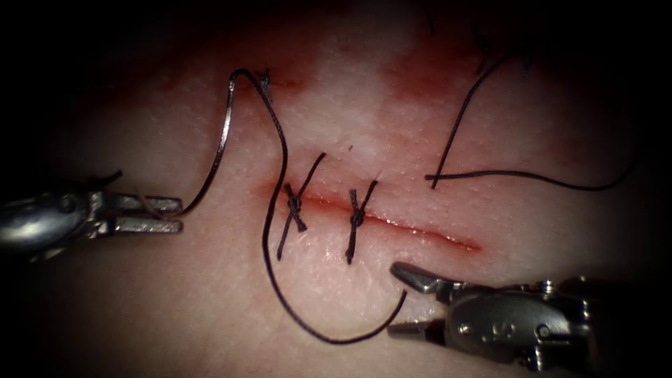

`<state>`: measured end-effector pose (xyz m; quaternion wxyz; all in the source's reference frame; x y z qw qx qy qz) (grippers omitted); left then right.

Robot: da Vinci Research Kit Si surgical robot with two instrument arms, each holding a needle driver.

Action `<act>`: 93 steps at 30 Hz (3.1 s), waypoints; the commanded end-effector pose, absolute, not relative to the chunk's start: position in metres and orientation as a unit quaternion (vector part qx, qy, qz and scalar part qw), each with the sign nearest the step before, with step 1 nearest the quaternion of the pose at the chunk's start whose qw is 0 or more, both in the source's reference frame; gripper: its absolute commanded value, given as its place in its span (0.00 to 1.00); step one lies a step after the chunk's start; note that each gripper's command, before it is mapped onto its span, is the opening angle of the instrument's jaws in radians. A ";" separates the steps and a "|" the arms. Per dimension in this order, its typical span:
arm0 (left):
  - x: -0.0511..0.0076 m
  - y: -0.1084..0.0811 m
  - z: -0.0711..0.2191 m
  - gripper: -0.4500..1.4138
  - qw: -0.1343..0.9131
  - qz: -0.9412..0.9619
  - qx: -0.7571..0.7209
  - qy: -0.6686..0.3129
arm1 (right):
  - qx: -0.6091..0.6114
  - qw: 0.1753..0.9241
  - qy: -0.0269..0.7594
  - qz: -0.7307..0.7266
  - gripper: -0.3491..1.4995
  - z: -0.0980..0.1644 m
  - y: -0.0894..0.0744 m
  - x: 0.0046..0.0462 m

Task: Wound Closure

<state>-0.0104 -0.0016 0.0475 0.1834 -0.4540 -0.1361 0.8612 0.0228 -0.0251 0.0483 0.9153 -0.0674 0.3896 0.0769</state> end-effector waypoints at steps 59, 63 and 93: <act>-0.0084 -0.001 0.051 0.00 0.179 0.888 -0.414 -0.092 | -0.110 0.910 0.397 0.039 0.40 0.049 -0.025 0.0233; -0.0084 -0.001 0.051 0.00 0.178 0.888 -0.413 -0.091 | -0.081 0.920 0.379 0.059 0.00 0.047 -0.025 0.0226; -0.0083 -0.001 0.051 0.00 0.171 0.890 -0.413 -0.089 | -0.048 0.891 0.450 -0.039 0.99 0.034 -0.028 0.0262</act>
